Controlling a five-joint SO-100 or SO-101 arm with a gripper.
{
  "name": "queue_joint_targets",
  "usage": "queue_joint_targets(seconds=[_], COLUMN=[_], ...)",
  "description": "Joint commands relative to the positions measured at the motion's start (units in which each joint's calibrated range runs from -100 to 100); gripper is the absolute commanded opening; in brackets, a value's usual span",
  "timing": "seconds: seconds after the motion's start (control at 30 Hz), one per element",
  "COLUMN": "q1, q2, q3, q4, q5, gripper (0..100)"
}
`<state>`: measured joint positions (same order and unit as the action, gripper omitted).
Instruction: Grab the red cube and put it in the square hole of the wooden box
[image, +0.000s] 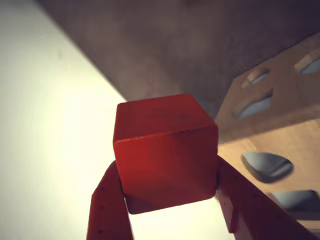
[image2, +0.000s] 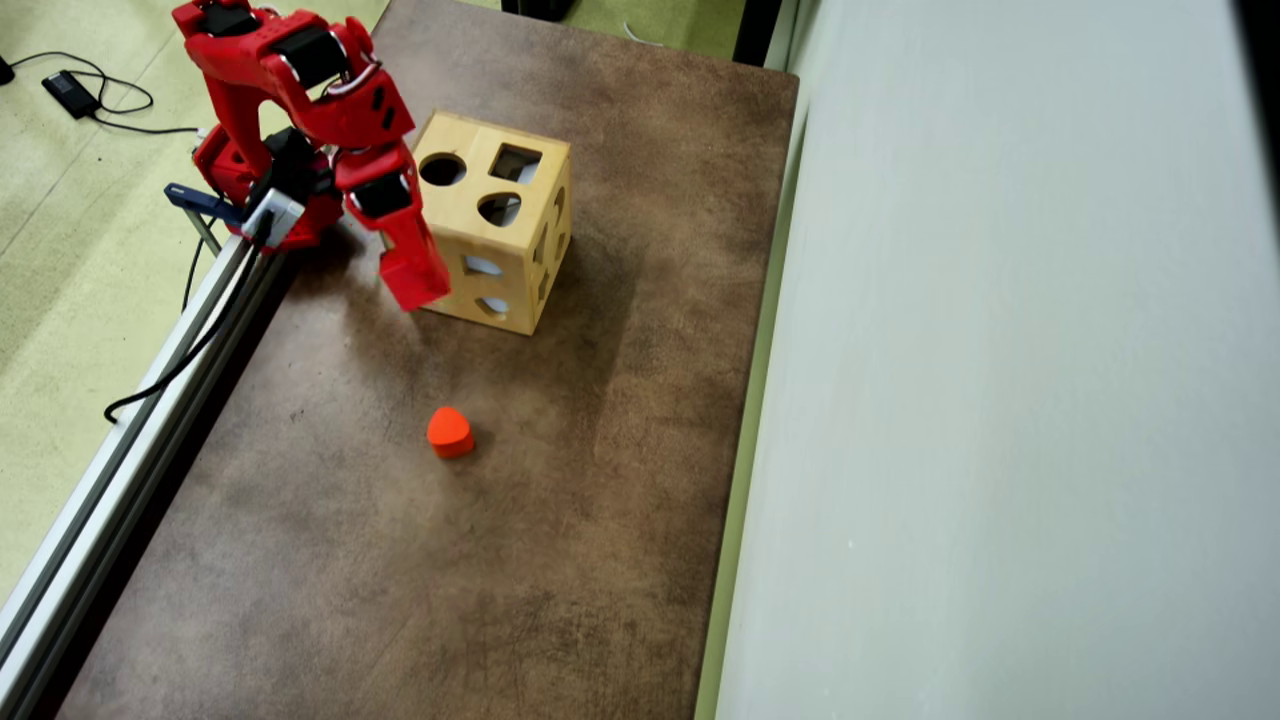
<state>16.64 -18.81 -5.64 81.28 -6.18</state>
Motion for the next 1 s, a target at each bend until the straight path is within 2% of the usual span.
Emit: queue_joint_targets(seconds=[0.0,0.37,0.67,0.97], q1=[-4.7,-18.0,-24.1,-28.6], q2=[-7.1,-7.1,-5.4,1.6], q3=[-2.1,-1.2,-1.0,-1.0], q4=[0.1,0.1,1.0,1.2], q5=[5.4,6.5,5.7,-4.9], gripper=[3,3,3,3])
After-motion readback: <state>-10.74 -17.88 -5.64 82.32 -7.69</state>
